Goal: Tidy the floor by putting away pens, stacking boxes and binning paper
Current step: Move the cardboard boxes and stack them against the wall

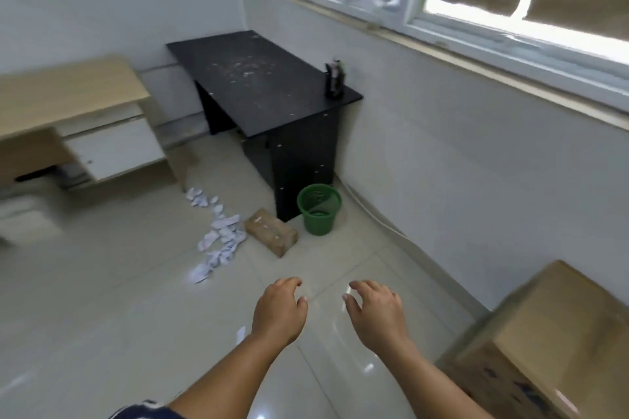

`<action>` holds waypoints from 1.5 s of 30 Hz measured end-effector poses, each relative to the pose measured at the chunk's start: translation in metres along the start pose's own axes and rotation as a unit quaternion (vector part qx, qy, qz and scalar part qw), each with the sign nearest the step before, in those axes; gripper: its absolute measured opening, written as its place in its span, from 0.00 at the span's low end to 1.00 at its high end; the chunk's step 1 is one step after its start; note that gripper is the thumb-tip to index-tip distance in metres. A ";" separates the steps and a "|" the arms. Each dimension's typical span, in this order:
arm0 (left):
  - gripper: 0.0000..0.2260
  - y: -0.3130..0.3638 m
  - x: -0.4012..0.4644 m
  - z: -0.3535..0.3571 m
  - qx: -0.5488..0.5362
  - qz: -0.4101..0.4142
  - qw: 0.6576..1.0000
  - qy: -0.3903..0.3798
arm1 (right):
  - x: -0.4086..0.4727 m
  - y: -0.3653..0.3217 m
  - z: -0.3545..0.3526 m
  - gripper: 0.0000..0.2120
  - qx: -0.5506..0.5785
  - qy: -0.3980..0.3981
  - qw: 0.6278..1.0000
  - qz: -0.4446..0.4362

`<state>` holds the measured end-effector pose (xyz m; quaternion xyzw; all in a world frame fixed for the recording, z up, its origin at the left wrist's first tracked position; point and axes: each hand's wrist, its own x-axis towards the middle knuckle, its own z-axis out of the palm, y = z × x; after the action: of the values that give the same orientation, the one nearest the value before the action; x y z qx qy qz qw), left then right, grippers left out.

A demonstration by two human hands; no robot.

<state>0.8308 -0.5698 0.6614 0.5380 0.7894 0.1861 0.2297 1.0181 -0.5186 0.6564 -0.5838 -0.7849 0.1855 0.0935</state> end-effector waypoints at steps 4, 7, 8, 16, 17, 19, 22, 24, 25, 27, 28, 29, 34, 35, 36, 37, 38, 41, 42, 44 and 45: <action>0.18 -0.065 -0.007 -0.038 -0.005 -0.055 0.998 0.028 | 0.014 -0.063 0.032 0.20 -0.004 -0.028 0.999 -0.042; 0.18 -0.105 -0.009 -0.060 -0.015 -0.090 0.995 0.048 | 0.025 -0.101 0.052 0.20 -0.004 -0.043 0.997 -0.065; 0.18 -0.116 -0.008 -0.067 -0.018 -0.103 0.993 0.054 | 0.030 -0.113 0.058 0.20 -0.007 -0.049 0.996 -0.072; 0.17 -0.181 0.037 -0.105 -0.033 -0.165 0.982 0.085 | 0.096 -0.178 0.091 0.20 -0.020 -0.076 0.991 -0.107; 0.17 -0.186 0.046 -0.110 -0.034 -0.169 0.981 0.089 | 0.106 -0.183 0.095 0.20 -0.023 -0.079 0.991 -0.108; 0.17 -0.196 0.068 -0.121 -0.035 -0.177 0.979 0.096 | 0.129 -0.194 0.102 0.20 -0.025 -0.081 0.990 -0.112; 0.16 -0.212 0.108 -0.141 -0.031 -0.184 0.977 0.107 | 0.172 -0.216 0.112 0.19 -0.029 -0.089 0.989 -0.117; 0.15 -0.220 0.134 -0.155 -0.024 -0.188 0.976 0.106 | 0.199 -0.230 0.116 0.19 -0.025 -0.097 0.988 -0.116; 0.14 -0.222 0.146 -0.161 -0.023 -0.188 0.976 0.105 | 0.212 -0.236 0.117 0.19 -0.021 -0.097 0.988 -0.115; 0.14 -0.226 0.175 -0.172 -0.024 -0.187 0.976 0.107 | 0.241 -0.246 0.118 0.19 -0.016 -0.095 0.989 -0.112; 0.14 -0.227 0.191 -0.177 -0.028 -0.186 0.976 0.111 | 0.257 -0.251 0.118 0.19 -0.015 -0.095 0.989 -0.110; 0.15 -0.229 0.206 -0.182 -0.033 -0.185 0.976 0.113 | 0.271 -0.255 0.119 0.20 -0.017 -0.096 0.989 -0.109; 0.15 -0.236 0.264 -0.196 -0.044 -0.171 0.979 0.099 | 0.324 -0.274 0.123 0.19 -0.025 -0.093 0.990 -0.099; 0.15 -0.238 0.274 -0.198 -0.041 -0.165 0.981 0.095 | 0.332 -0.277 0.125 0.19 -0.029 -0.094 0.991 -0.095; 0.15 -0.239 0.284 -0.200 -0.038 -0.158 0.982 0.093 | 0.340 -0.279 0.127 0.19 -0.032 -0.096 0.991 -0.089; 0.14 -0.241 0.294 -0.202 -0.038 -0.151 0.984 0.090 | 0.347 -0.282 0.129 0.18 -0.033 -0.096 0.991 -0.083; 0.14 -0.244 0.306 -0.204 -0.039 -0.144 0.985 0.085 | 0.355 -0.284 0.132 0.18 -0.031 -0.096 0.992 -0.073; 0.14 -0.255 0.337 -0.209 -0.039 -0.123 0.989 0.067 | 0.371 -0.291 0.140 0.18 -0.025 -0.096 0.994 -0.047; 0.14 -0.258 0.348 -0.211 -0.039 -0.113 0.991 0.061 | 0.377 -0.294 0.142 0.19 -0.024 -0.095 0.994 -0.038; 0.13 -0.266 0.374 -0.216 -0.037 -0.087 0.994 0.046 | 0.390 -0.301 0.144 0.19 -0.019 -0.092 0.995 -0.015; 0.11 -0.271 0.388 -0.220 -0.033 -0.073 0.996 0.035 | 0.397 -0.306 0.145 0.19 -0.017 -0.087 0.996 -0.001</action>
<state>0.3773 -0.3123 0.6331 0.4644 0.8276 0.2131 0.2324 0.5759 -0.2437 0.6186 -0.5661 -0.7936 0.2225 0.0151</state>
